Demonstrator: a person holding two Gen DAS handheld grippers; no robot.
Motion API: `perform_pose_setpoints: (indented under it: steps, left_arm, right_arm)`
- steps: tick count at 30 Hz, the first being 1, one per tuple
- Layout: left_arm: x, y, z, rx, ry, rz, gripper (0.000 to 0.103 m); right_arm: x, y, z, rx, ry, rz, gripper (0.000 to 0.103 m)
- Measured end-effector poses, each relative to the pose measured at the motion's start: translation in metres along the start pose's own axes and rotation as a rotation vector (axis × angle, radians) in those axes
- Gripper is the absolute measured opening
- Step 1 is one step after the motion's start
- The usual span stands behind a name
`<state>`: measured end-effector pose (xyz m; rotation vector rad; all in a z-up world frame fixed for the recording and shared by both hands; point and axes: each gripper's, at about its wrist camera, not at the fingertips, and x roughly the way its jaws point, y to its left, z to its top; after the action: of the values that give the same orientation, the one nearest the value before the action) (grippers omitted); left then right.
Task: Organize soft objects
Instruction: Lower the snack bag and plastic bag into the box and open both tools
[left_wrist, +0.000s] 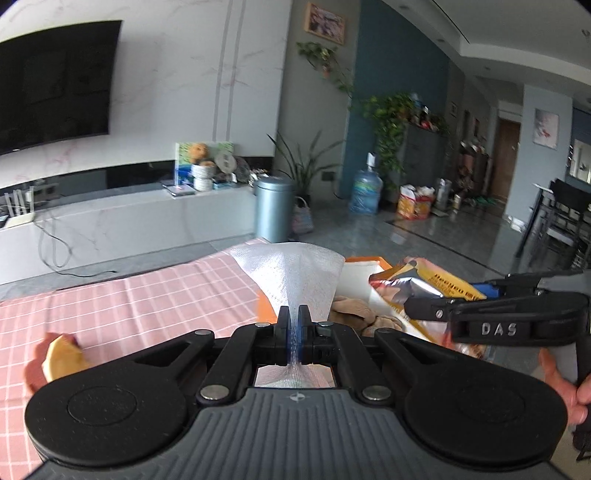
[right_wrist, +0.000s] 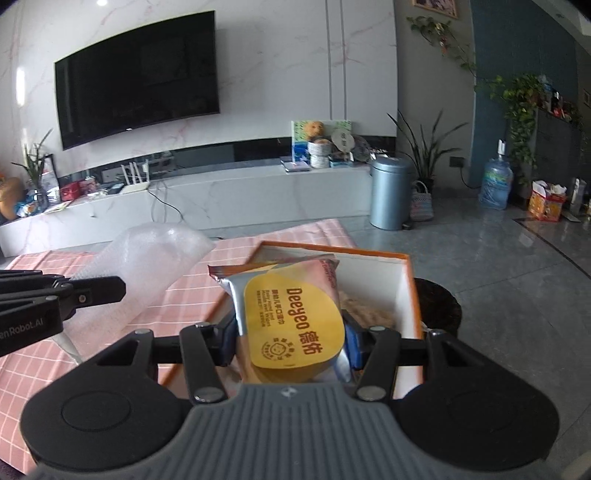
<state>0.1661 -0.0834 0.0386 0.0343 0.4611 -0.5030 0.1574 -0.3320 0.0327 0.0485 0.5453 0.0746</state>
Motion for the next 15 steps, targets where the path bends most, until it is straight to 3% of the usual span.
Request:
perform_pose_setpoints:
  steps: [9, 15]
  left_arm:
    - [0.063, -0.002, 0.010, 0.057, 0.122, -0.076, 0.003]
    - [0.098, -0.022, 0.005, 0.157, 0.202, -0.097, 0.003]
  right_arm:
    - [0.051, -0.026, 0.013, 0.007, 0.120, -0.030, 0.054]
    - [0.095, -0.029, 0.008, -0.025, 0.240, -0.023, 0.054]
